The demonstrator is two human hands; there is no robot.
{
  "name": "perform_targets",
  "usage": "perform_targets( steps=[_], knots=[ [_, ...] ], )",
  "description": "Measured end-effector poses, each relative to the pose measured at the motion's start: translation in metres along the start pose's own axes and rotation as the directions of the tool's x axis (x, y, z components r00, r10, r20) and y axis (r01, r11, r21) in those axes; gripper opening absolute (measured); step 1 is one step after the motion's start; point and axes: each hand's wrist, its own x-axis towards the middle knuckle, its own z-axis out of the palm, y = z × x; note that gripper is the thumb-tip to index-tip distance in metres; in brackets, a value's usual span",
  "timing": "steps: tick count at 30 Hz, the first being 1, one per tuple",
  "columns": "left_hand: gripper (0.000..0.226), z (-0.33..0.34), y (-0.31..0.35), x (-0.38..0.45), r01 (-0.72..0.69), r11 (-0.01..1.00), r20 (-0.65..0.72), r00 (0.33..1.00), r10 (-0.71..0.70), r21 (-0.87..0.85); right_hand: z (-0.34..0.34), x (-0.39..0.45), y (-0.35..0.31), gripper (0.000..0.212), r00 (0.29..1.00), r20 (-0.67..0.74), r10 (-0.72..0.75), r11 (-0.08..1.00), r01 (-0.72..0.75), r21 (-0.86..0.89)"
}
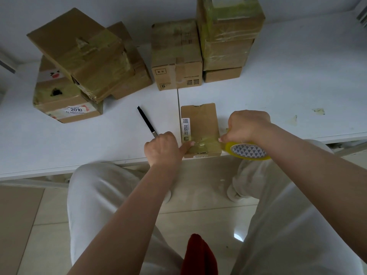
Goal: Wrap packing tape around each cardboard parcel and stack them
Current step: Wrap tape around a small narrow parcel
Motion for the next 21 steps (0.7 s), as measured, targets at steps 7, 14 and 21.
perform_targets(
  steps=[7, 14, 21],
  knots=[
    [0.051, 0.010, -0.032, -0.008, -0.057, 0.975, -0.153, 0.988, 0.024, -0.214, 0.000, 0.000, -0.003, 0.046, 1.000, 0.018, 0.004, 1.000, -0.005, 0.011],
    [0.065, 0.004, 0.047, -0.026, -0.221, 0.760, -0.218, 0.970, 0.107, -0.612, -0.001, -0.001, -0.002, 0.040, 1.000, 0.018, 0.007, 1.000, -0.007, 0.014],
    [0.080, 0.025, 0.063, -0.022, -0.149, 0.918, 0.020, 0.986, 0.168, -0.369, -0.001, 0.001, 0.006, 0.054, 0.998, 0.057, -0.037, 0.996, 0.032, 0.086]
  ],
)
